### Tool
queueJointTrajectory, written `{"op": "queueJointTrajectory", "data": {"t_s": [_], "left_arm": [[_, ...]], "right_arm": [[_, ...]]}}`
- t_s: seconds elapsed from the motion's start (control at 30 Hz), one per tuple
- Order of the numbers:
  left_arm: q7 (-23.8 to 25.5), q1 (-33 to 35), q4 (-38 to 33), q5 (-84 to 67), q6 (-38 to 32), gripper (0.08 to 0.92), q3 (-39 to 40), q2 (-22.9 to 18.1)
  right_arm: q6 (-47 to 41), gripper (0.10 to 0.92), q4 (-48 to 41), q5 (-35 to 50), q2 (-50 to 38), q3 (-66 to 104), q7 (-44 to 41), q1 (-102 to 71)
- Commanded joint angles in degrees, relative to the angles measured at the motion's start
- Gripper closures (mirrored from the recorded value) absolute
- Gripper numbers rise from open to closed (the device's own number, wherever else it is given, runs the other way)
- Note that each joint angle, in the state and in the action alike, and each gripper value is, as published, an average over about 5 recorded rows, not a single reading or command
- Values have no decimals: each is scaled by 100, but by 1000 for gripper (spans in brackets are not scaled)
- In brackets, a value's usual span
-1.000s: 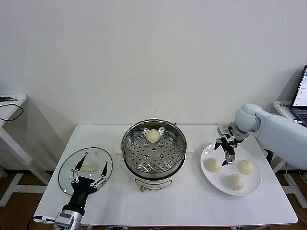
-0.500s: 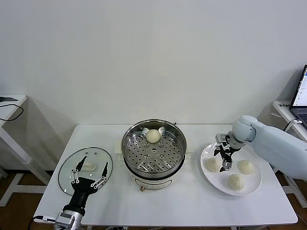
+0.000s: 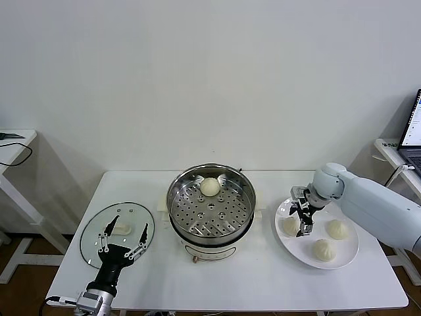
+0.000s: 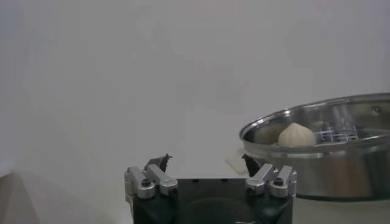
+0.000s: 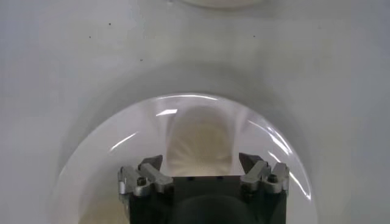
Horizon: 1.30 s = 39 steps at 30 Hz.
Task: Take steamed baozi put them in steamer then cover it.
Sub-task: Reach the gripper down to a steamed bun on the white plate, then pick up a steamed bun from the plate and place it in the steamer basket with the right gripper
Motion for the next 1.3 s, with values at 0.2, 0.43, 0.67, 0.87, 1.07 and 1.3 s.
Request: {"op": "queueJointTrajectory", "data": {"t_s": [0.2, 0.43, 0.67, 0.87, 1.07, 1.3], "left_arm": [[3, -16, 1, -1, -4, 177, 15, -4], [9, -12, 18, -5, -25, 177, -4, 0], [6, -10, -7, -4, -16, 177, 13, -7], [2, 19, -75, -1, -4, 177, 38, 17], [1, 69, -115, 56, -16, 177, 87, 55], [-1, 129, -144, 105, -44, 177, 119, 109]], "right_arm": [[27, 276, -79, -108, 73, 100, 13, -86], [46, 329, -69, -136, 73, 152, -29, -86], [-23, 330, 240, 126, -262, -14, -163, 138], [-331, 330, 1092, 959, -930, -538, -222, 882], [-687, 330, 2015, 1698, -1562, -1174, -256, 1863], [-1206, 330, 2887, 2627, -1772, -2440, -221, 3531]]}}
